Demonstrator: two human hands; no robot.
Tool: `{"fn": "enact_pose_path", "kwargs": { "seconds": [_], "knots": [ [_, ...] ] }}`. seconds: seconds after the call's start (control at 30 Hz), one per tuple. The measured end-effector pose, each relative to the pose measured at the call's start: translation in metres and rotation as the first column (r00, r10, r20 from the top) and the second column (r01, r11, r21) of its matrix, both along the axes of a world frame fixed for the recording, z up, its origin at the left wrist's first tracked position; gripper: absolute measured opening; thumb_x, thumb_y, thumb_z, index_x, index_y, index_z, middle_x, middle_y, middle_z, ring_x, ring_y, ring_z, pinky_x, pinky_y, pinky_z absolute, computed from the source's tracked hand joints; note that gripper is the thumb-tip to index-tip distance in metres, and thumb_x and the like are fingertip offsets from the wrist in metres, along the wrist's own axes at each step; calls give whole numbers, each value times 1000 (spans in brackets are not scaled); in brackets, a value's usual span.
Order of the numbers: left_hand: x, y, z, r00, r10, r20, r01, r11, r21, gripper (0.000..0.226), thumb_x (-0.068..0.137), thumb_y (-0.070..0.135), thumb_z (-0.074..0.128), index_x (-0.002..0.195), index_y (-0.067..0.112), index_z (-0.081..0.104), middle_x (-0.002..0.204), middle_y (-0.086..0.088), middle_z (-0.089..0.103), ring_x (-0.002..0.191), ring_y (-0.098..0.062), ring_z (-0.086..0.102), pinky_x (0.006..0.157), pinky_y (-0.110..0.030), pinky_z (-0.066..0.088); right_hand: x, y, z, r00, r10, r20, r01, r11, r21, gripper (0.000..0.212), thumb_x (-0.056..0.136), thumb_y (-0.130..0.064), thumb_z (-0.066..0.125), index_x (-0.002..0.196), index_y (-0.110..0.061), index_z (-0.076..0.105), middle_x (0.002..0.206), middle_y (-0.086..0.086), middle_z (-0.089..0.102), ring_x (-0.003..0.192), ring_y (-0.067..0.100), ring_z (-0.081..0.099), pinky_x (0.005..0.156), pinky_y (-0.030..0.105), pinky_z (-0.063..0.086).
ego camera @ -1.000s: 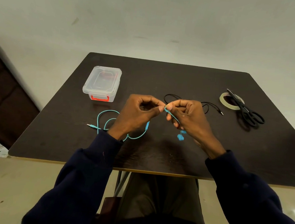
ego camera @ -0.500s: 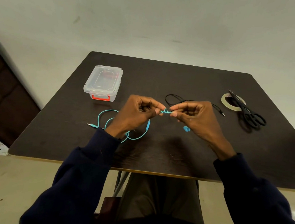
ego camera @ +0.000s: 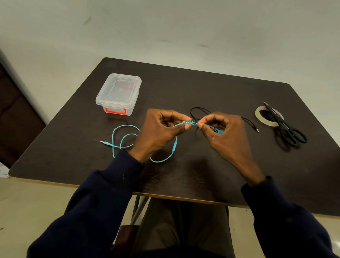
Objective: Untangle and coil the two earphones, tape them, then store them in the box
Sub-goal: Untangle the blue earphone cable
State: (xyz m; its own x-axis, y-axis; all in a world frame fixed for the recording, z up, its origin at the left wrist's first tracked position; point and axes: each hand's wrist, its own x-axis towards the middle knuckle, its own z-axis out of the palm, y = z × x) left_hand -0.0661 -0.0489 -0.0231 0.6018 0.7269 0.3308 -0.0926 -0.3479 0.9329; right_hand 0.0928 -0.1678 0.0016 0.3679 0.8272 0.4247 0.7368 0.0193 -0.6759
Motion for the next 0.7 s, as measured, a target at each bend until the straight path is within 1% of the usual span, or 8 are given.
{"fn": "enact_pose_path", "kwargs": {
  "seconds": [0.07,0.2,0.33,0.4,0.47,0.53,0.6,0.7],
  "knots": [
    [0,-1,0,1000,1,11,-1,1000,-15,17,83,10,82,99,7,79,90,-3,79,84,-29,74,79,-43,62,-1,1,-1,1000,10,0,-10,1000,0,5,90,-15,75,94,-17,75,87,-8,72,78,8,69,74,21,58],
    [0,-1,1,999,-12,30,13,998,-62,17,85,9,80,100,3,78,93,-5,79,88,-22,75,82,-32,61,-3,1,-2,999,42,11,-42,999,11,7,91,-16,74,97,-14,75,90,-6,71,79,10,69,75,27,59],
    [-1,-1,1,997,-60,43,65,991,-115,19,87,12,77,102,0,76,96,-8,79,94,-24,75,86,-33,61,-5,1,2,998,62,25,-63,997,47,6,90,-14,74,96,-14,76,91,-4,70,80,12,68,75,29,58],
    [-2,-3,2,995,-96,33,99,986,-131,19,89,12,75,102,-1,76,96,-9,78,92,-20,75,78,-26,59,-6,1,4,997,73,36,-75,995,64,6,90,-12,75,95,-12,76,92,-3,70,80,13,68,75,29,58],
    [-2,-6,4,992,-119,38,124,978,-167,17,90,11,73,102,-2,75,94,-11,78,82,-10,73,69,-17,53,-7,2,4,996,77,52,-81,994,69,6,89,-12,75,96,-12,76,93,-4,70,82,11,68,76,27,58],
    [-2,-8,6,992,-124,41,130,965,-229,14,91,11,72,100,2,76,93,-11,78,74,-4,69,66,-18,50,-7,2,4,995,78,59,-82,994,79,7,89,-12,75,96,-12,76,94,-4,70,85,9,68,78,25,58],
    [-2,-8,6,990,-128,54,138,943,-304,13,90,14,73,98,4,76,94,-13,78,76,-13,66,66,-23,50,-9,2,1,995,70,75,-77,993,93,9,89,-12,75,98,-11,76,95,-3,70,86,8,68,78,26,58],
    [-2,-8,4,990,-122,71,141,898,-417,22,86,22,76,97,3,77,96,-16,77,80,-27,58,68,-31,49,-11,0,-3,993,75,88,-87,986,139,11,87,-10,77,99,-11,77,95,0,71,87,10,68,78,26,58]
  ]
}}
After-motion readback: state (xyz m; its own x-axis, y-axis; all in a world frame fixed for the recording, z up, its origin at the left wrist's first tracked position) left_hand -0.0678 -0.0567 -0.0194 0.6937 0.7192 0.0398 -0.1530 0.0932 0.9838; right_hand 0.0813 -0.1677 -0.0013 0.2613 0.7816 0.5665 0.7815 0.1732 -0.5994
